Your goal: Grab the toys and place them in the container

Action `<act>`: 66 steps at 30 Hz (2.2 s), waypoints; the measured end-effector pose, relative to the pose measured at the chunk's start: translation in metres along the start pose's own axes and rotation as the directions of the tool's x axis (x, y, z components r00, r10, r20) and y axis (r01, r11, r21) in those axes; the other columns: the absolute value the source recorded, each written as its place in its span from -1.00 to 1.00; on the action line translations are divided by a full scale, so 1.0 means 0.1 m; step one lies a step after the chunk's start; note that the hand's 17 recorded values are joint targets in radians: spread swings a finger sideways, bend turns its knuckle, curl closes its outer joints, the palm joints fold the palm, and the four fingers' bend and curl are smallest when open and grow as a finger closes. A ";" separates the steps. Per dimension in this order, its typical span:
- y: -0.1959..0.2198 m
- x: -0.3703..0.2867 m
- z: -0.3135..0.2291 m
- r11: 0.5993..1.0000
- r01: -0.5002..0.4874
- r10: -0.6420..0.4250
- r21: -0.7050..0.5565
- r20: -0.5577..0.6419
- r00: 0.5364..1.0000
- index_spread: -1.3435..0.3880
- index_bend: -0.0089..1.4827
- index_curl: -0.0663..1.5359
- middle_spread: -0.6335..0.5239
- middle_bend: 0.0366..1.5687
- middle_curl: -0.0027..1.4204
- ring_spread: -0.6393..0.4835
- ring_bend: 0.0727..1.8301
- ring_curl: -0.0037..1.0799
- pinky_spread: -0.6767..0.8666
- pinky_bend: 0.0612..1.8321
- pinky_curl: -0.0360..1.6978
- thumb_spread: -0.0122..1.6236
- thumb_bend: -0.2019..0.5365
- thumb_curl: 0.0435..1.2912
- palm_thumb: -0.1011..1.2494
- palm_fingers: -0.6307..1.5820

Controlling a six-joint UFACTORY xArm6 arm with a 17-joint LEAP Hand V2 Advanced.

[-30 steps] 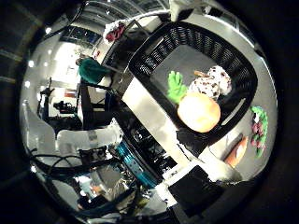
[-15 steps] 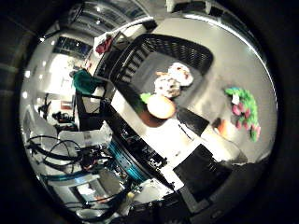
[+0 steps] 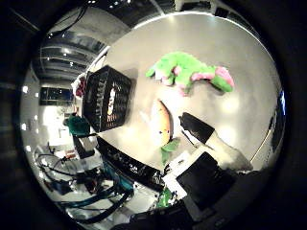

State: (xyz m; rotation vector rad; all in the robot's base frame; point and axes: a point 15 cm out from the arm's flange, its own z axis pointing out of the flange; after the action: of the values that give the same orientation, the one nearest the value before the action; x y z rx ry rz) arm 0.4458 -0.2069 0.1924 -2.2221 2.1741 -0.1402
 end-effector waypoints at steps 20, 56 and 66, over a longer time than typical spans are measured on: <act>-0.88 -0.12 0.75 0.998 -0.008 0.011 -0.068 0.041 0.999 0.25 -0.79 -0.58 0.23 -0.72 -0.53 0.35 -0.68 -0.59 0.32 -0.62 -0.62 0.27 -0.57 -0.55 -0.05 -0.31; -0.94 0.50 0.99 0.995 -0.032 0.034 -0.095 0.023 0.999 0.22 0.21 -0.17 -0.11 0.30 -0.18 -0.18 0.28 -0.09 -0.57 0.14 -0.40 0.20 -0.46 -0.39 0.46 0.86; -0.97 0.66 0.26 0.999 -0.038 0.038 -0.010 -0.014 0.999 0.32 0.50 -0.09 -0.06 0.57 -0.13 -0.14 0.50 0.05 -0.42 0.36 -0.19 0.20 -0.51 -0.29 0.57 0.71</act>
State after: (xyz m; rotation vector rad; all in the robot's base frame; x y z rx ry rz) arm 0.5463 -0.2714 0.1777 -2.1905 2.2273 -0.1439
